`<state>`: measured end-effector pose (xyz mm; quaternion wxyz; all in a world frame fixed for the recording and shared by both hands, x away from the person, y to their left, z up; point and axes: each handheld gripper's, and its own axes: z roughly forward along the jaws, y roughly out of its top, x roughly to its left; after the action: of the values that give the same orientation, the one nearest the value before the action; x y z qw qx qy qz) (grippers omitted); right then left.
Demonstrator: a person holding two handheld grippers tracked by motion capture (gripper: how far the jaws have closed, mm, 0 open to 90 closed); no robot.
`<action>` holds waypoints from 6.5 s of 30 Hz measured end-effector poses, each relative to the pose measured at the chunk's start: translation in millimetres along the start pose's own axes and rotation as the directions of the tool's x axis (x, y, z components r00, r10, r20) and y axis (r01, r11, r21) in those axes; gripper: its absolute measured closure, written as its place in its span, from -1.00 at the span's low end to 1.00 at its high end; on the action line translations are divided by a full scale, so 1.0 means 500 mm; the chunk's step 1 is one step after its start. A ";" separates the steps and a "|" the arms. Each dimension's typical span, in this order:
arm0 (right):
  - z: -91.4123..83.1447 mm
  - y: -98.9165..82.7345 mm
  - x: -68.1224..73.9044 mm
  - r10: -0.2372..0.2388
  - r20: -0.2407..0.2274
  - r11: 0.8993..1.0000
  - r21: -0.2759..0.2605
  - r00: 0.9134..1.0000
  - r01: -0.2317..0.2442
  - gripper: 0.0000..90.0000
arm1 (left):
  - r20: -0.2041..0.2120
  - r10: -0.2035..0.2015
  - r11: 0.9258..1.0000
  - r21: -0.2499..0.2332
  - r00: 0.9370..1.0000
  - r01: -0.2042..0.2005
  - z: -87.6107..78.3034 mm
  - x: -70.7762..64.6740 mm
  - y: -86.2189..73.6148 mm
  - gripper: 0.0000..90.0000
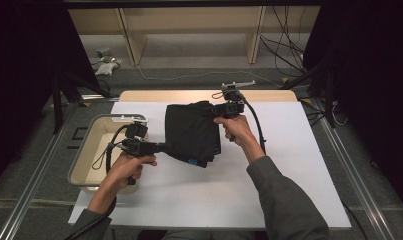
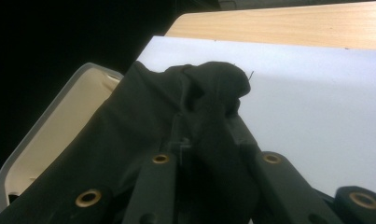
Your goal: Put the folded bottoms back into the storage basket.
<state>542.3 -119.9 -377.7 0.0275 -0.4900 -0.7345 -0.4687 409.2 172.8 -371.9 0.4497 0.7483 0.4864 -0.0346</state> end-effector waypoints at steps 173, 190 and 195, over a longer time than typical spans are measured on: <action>0.329 0.002 0.383 -0.126 -0.008 0.988 0.084 0.992 0.126 0.68 | -0.326 -0.169 0.976 0.075 0.930 0.204 -0.339 0.249 -0.100 0.84; 0.345 -0.008 0.386 -0.130 -0.009 0.987 0.094 0.992 0.130 0.68 | -0.345 -0.169 0.972 0.098 0.923 0.215 -0.337 0.256 -0.105 0.83; 0.347 -0.009 0.387 -0.129 -0.008 0.987 0.097 0.992 0.129 0.68 | -0.347 -0.169 0.971 0.102 0.922 0.216 -0.337 0.257 -0.106 0.82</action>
<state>511.2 138.2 -381.3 0.0215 -0.4389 -0.7866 -0.4339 371.4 388.1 -368.6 0.3016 0.7210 0.6237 0.0160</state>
